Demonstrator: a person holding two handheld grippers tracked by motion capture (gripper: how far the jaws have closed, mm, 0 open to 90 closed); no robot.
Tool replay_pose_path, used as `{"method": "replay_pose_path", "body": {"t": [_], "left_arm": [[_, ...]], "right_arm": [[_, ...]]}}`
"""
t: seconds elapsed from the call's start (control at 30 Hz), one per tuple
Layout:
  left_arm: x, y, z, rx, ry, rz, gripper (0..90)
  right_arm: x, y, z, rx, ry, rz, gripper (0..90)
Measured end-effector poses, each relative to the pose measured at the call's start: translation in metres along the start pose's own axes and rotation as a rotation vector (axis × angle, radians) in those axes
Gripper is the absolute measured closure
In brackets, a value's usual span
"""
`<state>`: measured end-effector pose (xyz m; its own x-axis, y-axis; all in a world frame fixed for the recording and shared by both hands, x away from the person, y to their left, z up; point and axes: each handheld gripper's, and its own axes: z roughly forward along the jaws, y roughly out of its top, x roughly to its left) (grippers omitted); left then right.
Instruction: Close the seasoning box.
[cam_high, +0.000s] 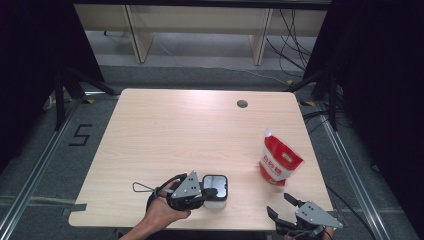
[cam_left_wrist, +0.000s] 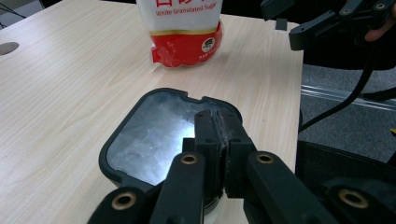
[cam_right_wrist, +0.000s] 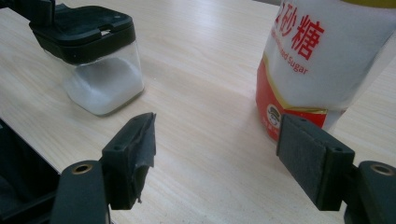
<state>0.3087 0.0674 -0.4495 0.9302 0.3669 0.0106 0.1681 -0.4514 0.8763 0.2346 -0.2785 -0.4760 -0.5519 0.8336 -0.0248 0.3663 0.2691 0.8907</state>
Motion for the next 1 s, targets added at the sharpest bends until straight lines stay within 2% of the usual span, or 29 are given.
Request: {"method": "replay_pose_path", "body": {"t": [0.1, 0.2, 0.23, 0.3, 0.33, 0.4, 0.43, 0.47, 0.5, 0.53, 0.63, 0.73, 0.87, 0.93, 1.0], "left_arm": [[0.003, 0.002, -0.005, -0.023, -0.004, -0.021, 83.0], [0.006, 0.003, -0.011, -0.050, -0.011, -0.057, 76.6], [0.008, 0.004, -0.013, -0.048, -0.011, -0.052, 74.6], [0.010, 0.004, -0.017, -0.061, -0.016, -0.076, 69.4], [0.011, 0.004, -0.019, -0.055, -0.010, -0.074, 65.9], [0.013, 0.003, -0.020, -0.063, -0.014, -0.102, 58.2], [0.014, 0.003, -0.022, -0.060, -0.017, -0.100, 55.1], [0.015, 0.002, -0.024, -0.050, -0.013, -0.103, 52.0], [0.015, 0.001, -0.025, -0.045, -0.008, -0.115, 48.6], [0.016, 0.000, -0.026, -0.045, -0.010, -0.103, 45.7], [0.017, -0.004, -0.031, -0.037, 0.012, -0.130, 38.4], [0.019, -0.012, -0.036, -0.023, 0.036, -0.142, 35.4], [0.022, -0.025, -0.041, 0.002, 0.051, -0.148, 33.9], [0.024, -0.032, -0.045, 0.011, 0.060, -0.144, 33.4], [0.023, -0.039, -0.047, 0.001, 0.077, -0.189, 32.8]], "right_arm": [[0.000, 0.000, 0.000, -0.001, -0.001, -0.003, 29.4], [0.000, 0.000, 0.000, 0.005, 0.006, -0.003, 29.4], [0.001, 0.000, 0.000, 0.008, 0.009, 0.003, 29.4], [0.001, 0.000, 0.001, 0.003, 0.012, 0.000, 29.4], [0.001, 0.000, 0.001, 0.003, 0.013, 0.000, 29.4], [0.001, 0.000, 0.001, 0.002, 0.015, 0.003, 29.3], [0.000, 0.000, 0.001, 0.000, 0.012, -0.005, 29.3], [0.002, 0.000, 0.001, 0.002, 0.015, 0.013, 29.3], [0.001, 0.000, 0.001, 0.003, 0.021, 0.010, 29.3], [0.001, 0.000, 0.001, 0.002, 0.018, -0.005, 29.3], [0.001, 0.000, 0.000, 0.012, 0.016, 0.005, 29.3], [0.001, 0.000, 0.000, 0.004, 0.008, -0.007, 29.3], [0.005, 0.000, 0.000, 0.018, 0.013, 0.046, 29.3], [0.005, 0.000, 0.000, 0.018, 0.014, 0.045, 29.3], [0.005, 0.000, 0.000, 0.018, 0.014, 0.046, 29.3]]}}
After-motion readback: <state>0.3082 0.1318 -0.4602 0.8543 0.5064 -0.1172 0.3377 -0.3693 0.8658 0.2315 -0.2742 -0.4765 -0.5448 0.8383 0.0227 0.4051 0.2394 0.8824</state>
